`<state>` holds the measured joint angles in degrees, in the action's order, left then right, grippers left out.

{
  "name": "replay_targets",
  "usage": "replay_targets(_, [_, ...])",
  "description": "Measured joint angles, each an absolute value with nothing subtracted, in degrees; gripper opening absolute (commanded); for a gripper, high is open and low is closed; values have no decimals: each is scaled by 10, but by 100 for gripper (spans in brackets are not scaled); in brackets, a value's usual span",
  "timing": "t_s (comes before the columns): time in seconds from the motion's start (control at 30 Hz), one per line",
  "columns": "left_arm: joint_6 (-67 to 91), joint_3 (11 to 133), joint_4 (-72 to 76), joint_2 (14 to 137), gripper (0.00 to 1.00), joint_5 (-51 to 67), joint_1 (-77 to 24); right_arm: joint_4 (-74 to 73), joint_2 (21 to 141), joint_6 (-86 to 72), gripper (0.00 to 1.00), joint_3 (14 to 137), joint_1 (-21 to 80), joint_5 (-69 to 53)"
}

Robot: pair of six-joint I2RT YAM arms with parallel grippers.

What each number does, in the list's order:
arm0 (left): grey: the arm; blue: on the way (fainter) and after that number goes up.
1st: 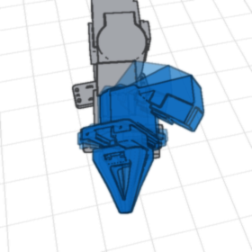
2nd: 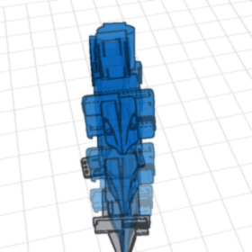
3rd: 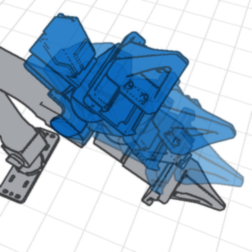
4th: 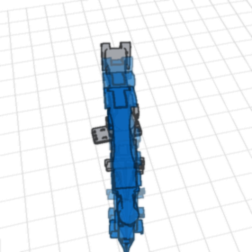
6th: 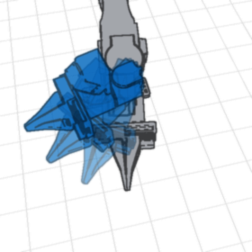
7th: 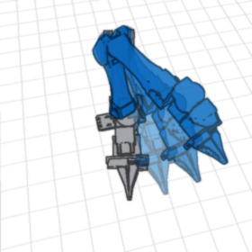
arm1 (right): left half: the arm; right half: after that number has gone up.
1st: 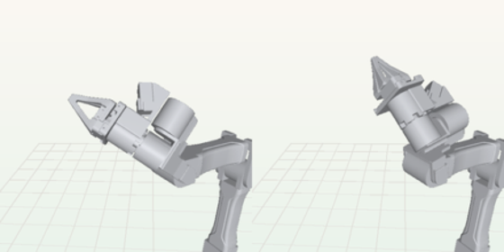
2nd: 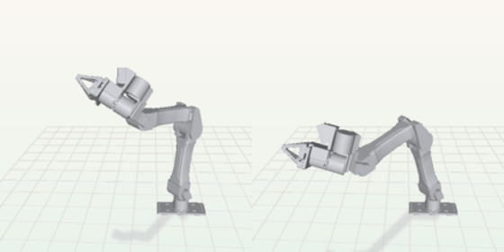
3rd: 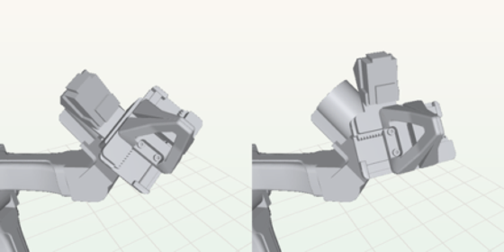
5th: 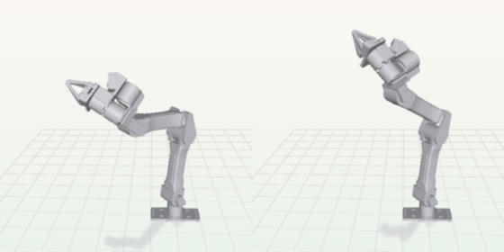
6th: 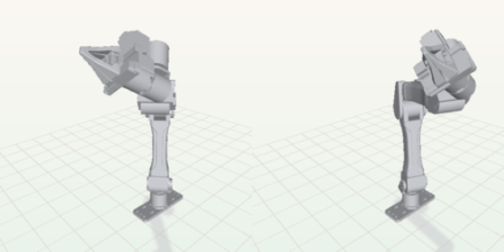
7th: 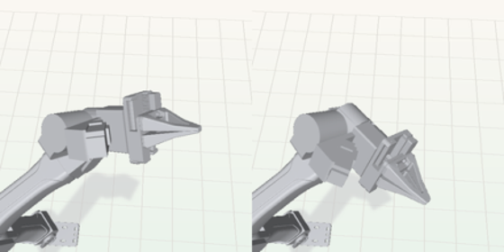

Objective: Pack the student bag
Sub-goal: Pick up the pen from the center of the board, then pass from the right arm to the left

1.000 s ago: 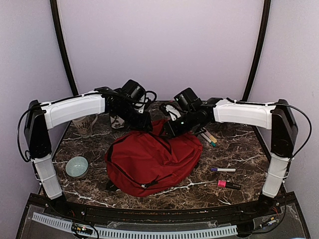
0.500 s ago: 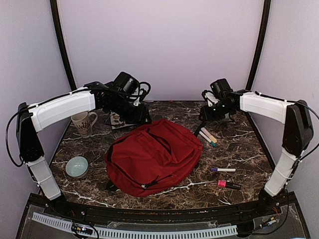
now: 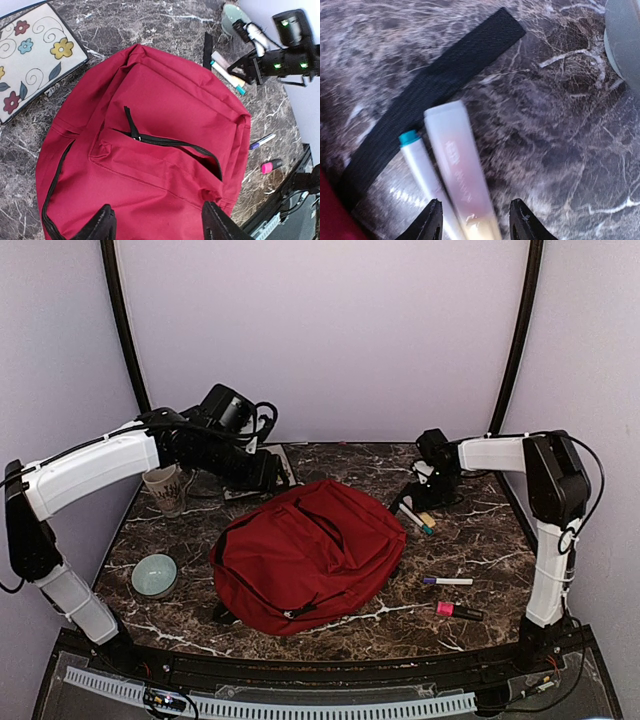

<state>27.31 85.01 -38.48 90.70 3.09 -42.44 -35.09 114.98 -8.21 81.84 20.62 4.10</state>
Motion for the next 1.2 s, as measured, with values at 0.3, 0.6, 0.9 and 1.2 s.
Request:
replay_targets(0.3, [272,850,-383,884,73,18,-424,-347,1179,-78,42,829,190,43])
replay_targets(0.6, [271,860,-383,900,72,19,-424,-323,1173,-82,11,812,190,25])
replay_targets(0.9, [262,893,-383,927,71,23,-424,-314,1147,-86,0,779,187,-3])
replay_targets(1.2, [268,898,-375,931,71,54,-424,-331,1027,-99,0,729,187,-25])
